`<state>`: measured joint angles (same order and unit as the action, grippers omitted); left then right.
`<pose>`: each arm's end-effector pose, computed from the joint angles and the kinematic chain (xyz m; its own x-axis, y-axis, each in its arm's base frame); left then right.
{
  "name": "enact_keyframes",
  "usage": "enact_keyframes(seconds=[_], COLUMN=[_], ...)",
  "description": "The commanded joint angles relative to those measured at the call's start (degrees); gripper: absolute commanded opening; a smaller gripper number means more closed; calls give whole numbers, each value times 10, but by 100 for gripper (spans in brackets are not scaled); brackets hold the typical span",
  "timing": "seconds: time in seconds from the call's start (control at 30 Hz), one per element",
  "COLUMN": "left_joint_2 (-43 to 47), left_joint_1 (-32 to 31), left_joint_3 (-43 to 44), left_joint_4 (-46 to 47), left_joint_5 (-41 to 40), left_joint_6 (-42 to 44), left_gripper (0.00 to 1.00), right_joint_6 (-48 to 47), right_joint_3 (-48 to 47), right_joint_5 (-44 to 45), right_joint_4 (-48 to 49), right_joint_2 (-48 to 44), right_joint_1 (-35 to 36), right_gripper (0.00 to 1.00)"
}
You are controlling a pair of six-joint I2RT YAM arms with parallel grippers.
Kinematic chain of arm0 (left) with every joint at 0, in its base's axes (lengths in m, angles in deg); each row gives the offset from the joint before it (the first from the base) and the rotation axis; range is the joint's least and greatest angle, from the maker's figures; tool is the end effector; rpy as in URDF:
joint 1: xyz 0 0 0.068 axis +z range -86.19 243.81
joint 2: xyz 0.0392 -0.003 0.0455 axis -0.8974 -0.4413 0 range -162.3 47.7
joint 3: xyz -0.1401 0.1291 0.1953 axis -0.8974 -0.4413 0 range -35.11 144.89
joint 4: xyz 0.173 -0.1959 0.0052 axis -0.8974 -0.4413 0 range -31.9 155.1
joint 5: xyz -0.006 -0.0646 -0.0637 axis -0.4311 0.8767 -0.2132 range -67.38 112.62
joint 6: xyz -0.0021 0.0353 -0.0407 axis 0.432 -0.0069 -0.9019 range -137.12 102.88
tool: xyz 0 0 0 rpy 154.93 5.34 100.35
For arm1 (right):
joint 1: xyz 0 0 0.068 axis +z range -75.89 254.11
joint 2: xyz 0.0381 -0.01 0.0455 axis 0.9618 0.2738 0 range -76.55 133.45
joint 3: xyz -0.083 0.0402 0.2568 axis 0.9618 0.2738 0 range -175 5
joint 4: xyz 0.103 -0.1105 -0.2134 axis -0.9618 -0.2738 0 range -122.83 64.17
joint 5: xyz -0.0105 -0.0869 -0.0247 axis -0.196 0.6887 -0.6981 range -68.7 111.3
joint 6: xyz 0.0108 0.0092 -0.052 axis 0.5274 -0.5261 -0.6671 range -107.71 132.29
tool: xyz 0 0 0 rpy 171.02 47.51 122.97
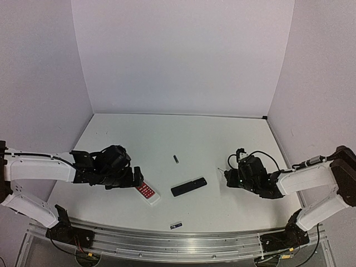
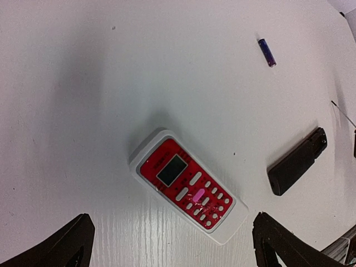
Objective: Unload the batteries from the remote control
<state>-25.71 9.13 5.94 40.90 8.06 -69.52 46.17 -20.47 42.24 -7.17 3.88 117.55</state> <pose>0.1480 -0.1934 0.1956 -0.8567 -0.1174 -0.5023 0.0508 0.9498 -0.3086 0.1920 0.1643 0.1443 -0.5984 0.1504 -0.7870 -0.1198 0.9544 0.2734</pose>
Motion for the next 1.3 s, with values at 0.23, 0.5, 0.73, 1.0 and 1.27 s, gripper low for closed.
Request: enact_keyframes(seconds=[0.23,0.5,0.73,1.0,1.27], left_joint_2=[-77,-233,-338,-392,-416], left_joint_1=[20,14,10,9,9], left_joint_3=[26,178,278,300,295], left_joint_4=[5,-125,-231,-214,-189], left_joint_5=[104,83,49,49,44], left_joint_6=[-133,-185,-197,-185,-189], left_gripper=[100,100,99,82,66], right_joint_6=[-25,-48,-62,-69,-76], right_joint_3=[-29,-33,-24,0,28], right_joint_5=[-42,-51,-47,-22,-11], right_joint_4=[-78,-92,-114,-120,-93], right_joint_2=[-77,-102,-149,-161,-117], right_joint_1=[4,5,4,4,4], right_gripper=[0,0,0,0,7])
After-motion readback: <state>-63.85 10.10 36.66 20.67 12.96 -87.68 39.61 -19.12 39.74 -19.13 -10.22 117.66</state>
